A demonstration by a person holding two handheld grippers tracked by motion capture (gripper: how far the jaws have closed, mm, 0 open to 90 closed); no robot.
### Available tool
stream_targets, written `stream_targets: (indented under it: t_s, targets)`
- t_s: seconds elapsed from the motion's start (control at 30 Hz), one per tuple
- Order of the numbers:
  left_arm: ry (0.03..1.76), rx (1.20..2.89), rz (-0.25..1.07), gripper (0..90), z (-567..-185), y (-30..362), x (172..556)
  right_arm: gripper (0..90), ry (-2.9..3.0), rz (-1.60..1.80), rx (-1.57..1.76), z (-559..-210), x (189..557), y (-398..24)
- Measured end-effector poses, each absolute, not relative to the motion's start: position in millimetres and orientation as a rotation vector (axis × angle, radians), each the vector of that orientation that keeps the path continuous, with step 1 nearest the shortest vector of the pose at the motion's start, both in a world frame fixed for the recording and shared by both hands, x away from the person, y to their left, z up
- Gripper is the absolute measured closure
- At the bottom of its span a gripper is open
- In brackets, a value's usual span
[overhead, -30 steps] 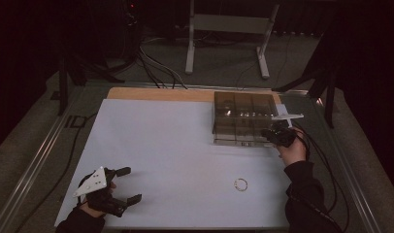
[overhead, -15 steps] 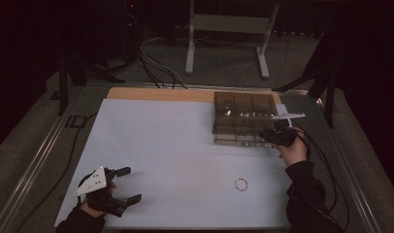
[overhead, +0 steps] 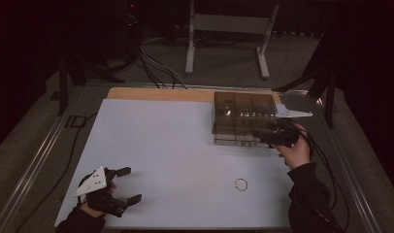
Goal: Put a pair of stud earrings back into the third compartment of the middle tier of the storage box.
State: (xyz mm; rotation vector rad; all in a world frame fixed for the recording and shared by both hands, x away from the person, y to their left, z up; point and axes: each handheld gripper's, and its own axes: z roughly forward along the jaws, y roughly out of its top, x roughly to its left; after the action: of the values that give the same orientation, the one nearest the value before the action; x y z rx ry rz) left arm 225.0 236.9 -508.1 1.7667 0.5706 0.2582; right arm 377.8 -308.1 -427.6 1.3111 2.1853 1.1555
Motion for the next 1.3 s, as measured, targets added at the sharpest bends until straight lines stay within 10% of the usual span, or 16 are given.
stream_targets:
  t_s: [0.4, 1.3]
  targets:
    - [0.568, 1.767, 0.258, 0.7, -508.1, 236.8, 225.0, 3.0, 2.237, 1.248, 1.195, -409.5, 347.3, -294.1]
    - [0.563, 1.765, 0.257, 0.8, -507.3, 236.6, 224.6, 5.1, 2.362, 1.348, 1.027, -437.5, 290.1, -259.1]
